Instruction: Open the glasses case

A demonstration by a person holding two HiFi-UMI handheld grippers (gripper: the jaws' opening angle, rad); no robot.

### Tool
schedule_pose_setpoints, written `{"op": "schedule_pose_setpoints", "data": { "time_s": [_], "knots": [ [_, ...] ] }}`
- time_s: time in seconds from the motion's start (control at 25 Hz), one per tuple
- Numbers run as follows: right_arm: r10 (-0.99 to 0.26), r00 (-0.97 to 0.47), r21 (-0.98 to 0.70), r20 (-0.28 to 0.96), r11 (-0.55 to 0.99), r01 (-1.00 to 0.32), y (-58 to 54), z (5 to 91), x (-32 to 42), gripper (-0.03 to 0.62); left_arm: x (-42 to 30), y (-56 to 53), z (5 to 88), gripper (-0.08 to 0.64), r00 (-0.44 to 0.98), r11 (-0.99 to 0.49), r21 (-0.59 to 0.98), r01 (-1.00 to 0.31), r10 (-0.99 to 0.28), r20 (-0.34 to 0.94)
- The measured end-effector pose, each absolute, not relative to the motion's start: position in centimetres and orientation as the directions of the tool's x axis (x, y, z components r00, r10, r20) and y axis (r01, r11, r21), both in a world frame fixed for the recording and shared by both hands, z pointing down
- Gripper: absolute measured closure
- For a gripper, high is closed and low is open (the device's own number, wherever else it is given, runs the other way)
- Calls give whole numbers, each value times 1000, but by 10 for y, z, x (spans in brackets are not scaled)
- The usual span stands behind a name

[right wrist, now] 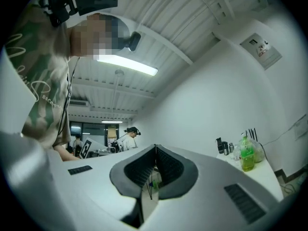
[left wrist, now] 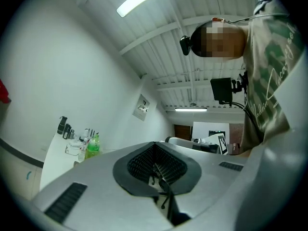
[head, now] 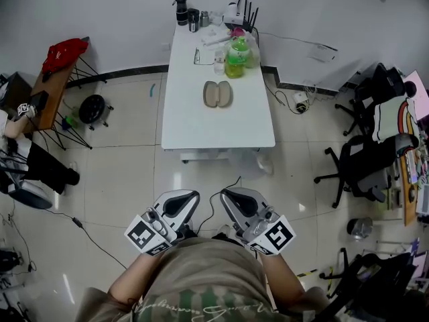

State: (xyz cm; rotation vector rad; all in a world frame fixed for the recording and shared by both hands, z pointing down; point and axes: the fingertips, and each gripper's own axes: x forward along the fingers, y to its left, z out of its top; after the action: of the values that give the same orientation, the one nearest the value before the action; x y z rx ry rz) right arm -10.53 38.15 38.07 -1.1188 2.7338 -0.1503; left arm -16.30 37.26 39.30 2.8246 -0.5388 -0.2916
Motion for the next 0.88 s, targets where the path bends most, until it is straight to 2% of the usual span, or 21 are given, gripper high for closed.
{"op": "schedule_pose_setpoints", "data": {
  "time_s": [0.52, 0.88],
  "knots": [
    [-685, -723, -118, -88, 728, -675, 384, 383, -100, 581, -168, 373, 392, 554, 884, -881, 268, -389, -439, -162],
    [-667, -740, -112, -89, 745, -657, 382, 385, -107, 581, -177, 370, 411, 554, 865, -843, 303, -445, -492, -97]
  ]
}}
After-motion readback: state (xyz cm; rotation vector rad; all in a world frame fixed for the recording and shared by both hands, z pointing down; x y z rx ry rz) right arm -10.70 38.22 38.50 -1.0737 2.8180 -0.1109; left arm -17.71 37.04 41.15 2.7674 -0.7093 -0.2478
